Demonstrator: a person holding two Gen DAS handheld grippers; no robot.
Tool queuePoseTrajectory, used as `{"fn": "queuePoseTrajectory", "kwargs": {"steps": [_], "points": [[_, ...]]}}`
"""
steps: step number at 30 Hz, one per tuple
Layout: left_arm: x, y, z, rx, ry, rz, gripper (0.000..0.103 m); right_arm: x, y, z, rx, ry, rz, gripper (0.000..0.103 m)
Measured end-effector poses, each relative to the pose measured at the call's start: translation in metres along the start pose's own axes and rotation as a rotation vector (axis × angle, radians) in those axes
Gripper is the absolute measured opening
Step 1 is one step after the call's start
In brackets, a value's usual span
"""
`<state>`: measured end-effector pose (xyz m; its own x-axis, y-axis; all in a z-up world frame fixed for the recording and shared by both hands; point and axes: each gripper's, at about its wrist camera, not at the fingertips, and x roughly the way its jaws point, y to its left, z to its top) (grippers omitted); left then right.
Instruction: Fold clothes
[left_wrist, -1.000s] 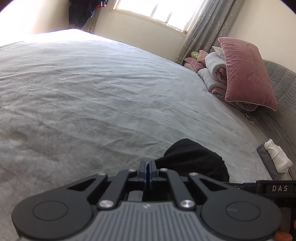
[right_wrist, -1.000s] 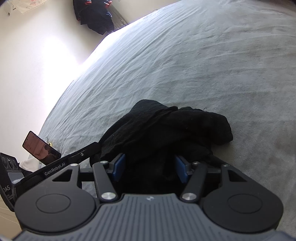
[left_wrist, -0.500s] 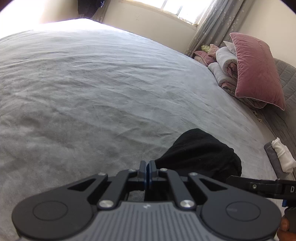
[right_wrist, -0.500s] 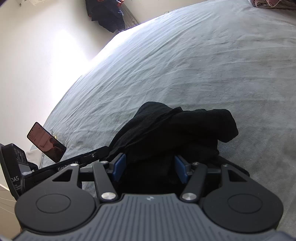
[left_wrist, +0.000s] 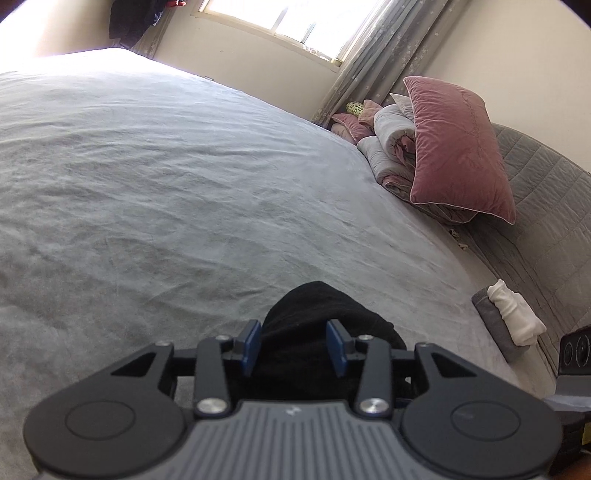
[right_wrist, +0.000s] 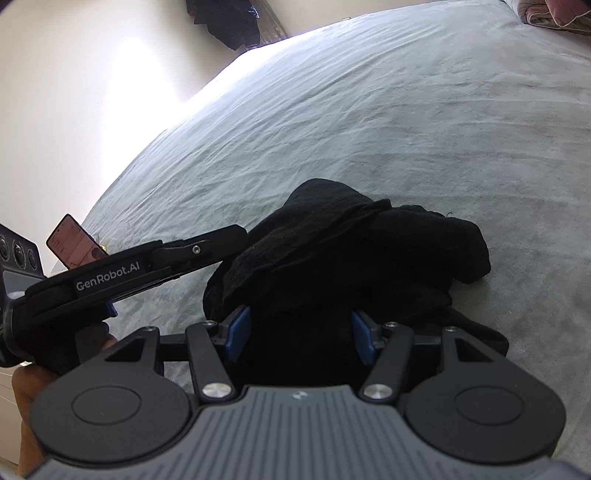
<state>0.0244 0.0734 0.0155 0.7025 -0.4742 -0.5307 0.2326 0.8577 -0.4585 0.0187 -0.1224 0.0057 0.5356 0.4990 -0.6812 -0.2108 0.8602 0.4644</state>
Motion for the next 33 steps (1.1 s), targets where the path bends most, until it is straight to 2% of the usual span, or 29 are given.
{"fn": "queuePoseTrajectory", "kwargs": {"steps": [2, 6, 9, 11, 13, 14, 15, 17, 19, 21, 33], "points": [[0.006, -0.011, -0.001, 0.036, 0.018, -0.033, 0.064, -0.001, 0.0, 0.0, 0.003, 0.002, 0.002, 0.062], [0.02, -0.028, -0.005, 0.101, 0.034, -0.014, 0.066, -0.002, 0.001, -0.003, -0.005, 0.014, 0.004, 0.062], [0.031, -0.033, -0.008, 0.114, 0.053, 0.022, 0.059, -0.002, 0.0, -0.005, -0.003, 0.02, 0.004, 0.062], [0.032, -0.033, -0.01, 0.115, 0.05, 0.046, 0.035, -0.002, -0.001, -0.006, 0.002, 0.022, 0.002, 0.062], [0.032, -0.031, -0.01, 0.097, 0.039, 0.066, 0.019, -0.002, -0.002, -0.007, 0.002, 0.021, -0.002, 0.062], [0.03, -0.028, -0.01, 0.078, 0.029, 0.071, 0.015, -0.002, -0.003, -0.007, 0.0, 0.019, -0.005, 0.062], [0.028, -0.025, -0.01, 0.057, 0.018, 0.07, 0.014, -0.002, -0.003, -0.007, -0.005, 0.015, -0.01, 0.059], [0.023, -0.022, -0.009, 0.034, -0.008, 0.07, 0.012, 0.001, -0.002, -0.009, -0.032, 0.007, -0.038, 0.048], [0.014, -0.019, -0.009, 0.024, -0.047, 0.077, 0.012, 0.005, -0.001, -0.011, -0.067, 0.003, -0.083, 0.017], [0.005, -0.016, -0.008, 0.016, -0.083, 0.087, 0.012, 0.004, -0.004, -0.011, -0.069, -0.013, -0.102, 0.011], [-0.032, 0.018, -0.007, -0.072, -0.127, 0.146, 0.011, -0.042, -0.021, 0.017, -0.015, -0.251, -0.21, 0.006]]}}
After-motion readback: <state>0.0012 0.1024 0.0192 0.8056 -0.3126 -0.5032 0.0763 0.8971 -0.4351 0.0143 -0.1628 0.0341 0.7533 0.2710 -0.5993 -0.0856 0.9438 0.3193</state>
